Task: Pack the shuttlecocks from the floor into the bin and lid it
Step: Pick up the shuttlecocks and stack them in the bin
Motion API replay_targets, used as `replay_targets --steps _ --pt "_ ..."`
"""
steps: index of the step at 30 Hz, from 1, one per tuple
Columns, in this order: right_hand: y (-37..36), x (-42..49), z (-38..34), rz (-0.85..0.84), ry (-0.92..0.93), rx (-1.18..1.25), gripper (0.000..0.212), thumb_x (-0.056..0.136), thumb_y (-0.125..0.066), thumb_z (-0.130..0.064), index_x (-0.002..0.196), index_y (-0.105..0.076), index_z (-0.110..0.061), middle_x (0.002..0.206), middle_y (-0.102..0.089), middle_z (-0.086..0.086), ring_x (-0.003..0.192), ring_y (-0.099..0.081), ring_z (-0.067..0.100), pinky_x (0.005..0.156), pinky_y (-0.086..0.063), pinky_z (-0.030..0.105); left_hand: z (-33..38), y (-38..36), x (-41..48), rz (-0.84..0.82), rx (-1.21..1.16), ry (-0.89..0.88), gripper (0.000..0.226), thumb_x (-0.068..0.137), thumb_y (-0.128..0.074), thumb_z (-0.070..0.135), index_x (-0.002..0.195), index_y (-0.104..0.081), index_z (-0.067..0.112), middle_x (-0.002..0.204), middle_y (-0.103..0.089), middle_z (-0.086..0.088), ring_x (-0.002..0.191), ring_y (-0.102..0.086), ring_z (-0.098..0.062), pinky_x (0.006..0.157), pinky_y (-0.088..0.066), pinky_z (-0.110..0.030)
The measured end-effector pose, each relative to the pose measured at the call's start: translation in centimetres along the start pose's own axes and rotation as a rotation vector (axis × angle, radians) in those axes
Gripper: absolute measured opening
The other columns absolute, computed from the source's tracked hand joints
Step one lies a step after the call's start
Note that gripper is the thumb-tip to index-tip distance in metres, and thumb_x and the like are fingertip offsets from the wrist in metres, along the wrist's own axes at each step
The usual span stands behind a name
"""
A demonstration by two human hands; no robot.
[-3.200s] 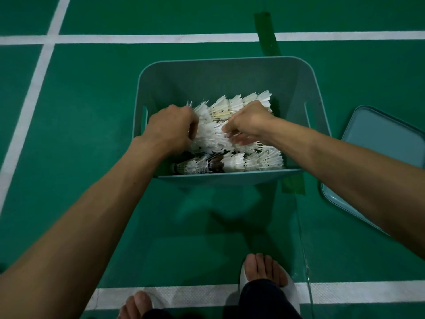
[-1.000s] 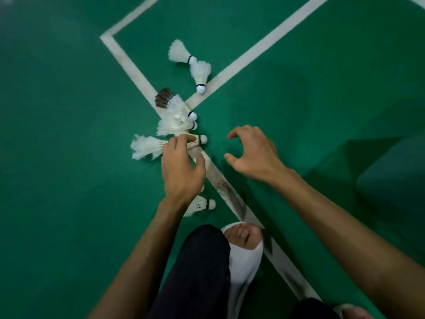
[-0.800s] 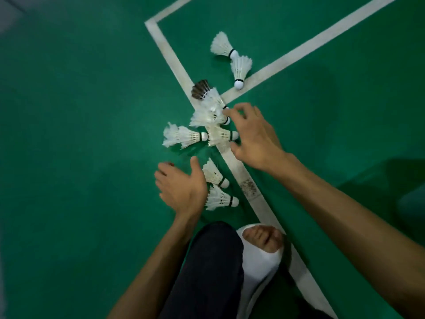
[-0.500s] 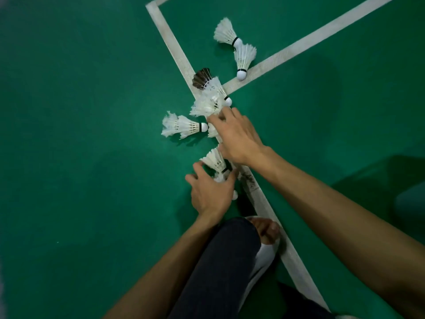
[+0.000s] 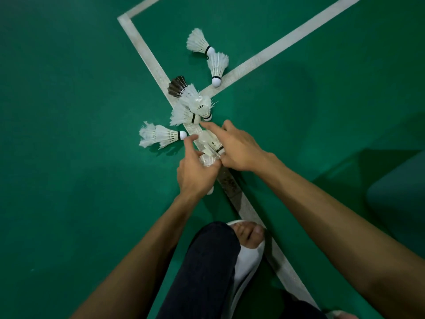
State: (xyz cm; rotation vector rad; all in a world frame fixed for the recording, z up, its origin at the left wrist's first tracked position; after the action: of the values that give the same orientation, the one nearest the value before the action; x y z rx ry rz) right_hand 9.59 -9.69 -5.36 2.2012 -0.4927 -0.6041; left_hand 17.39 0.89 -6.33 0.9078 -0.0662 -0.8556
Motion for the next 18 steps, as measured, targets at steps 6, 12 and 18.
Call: replay_targets --steps 6,12,18 --pt "3.6 -1.5 3.9 0.211 -0.229 0.001 0.026 0.082 -0.071 -0.024 0.105 -0.061 -0.023 0.102 -0.048 0.003 0.091 -0.057 0.028 0.071 -0.044 0.034 1.2 -2.7 0.3 -0.158 -0.12 -0.042 0.067 0.072 -0.084 0.048 0.128 -0.052 0.033 0.099 -0.065 0.013 0.094 -0.064 -0.011 0.082 -0.056 -0.038" --pt "10.2 -8.5 6.1 0.616 -0.314 0.023 0.015 0.081 -0.08 -0.031 0.089 -0.076 -0.019 0.102 -0.051 0.001 0.099 -0.052 0.02 0.072 -0.047 0.032 8.5 -5.3 -0.2 -0.194 -0.376 -0.089 0.042 0.077 -0.085 0.031 0.112 -0.065 0.019 0.099 -0.072 0.003 0.091 -0.068 -0.01 0.075 -0.052 -0.018" --pt "21.5 -21.1 6.1 1.074 -0.414 -0.149 0.017 0.082 -0.078 -0.034 0.087 -0.081 -0.018 0.11 -0.061 0.008 0.109 -0.055 0.026 0.072 -0.046 0.031 24.0 -5.7 -5.4 -0.353 -0.599 -0.427 0.034 0.085 -0.08 0.005 0.114 -0.063 -0.001 0.086 -0.074 0.007 0.07 -0.068 0.004 0.065 -0.052 -0.015"
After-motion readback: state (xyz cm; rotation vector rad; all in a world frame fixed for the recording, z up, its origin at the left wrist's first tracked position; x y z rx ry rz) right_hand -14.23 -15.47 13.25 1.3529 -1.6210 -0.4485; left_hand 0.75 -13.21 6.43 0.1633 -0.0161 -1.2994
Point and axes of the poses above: each hand's wrist, its own x-axis towards the middle knuckle, its own y-axis out of the back of the hand, z = x × y, the point moved 9 cm from there along x, towards the middle knuckle
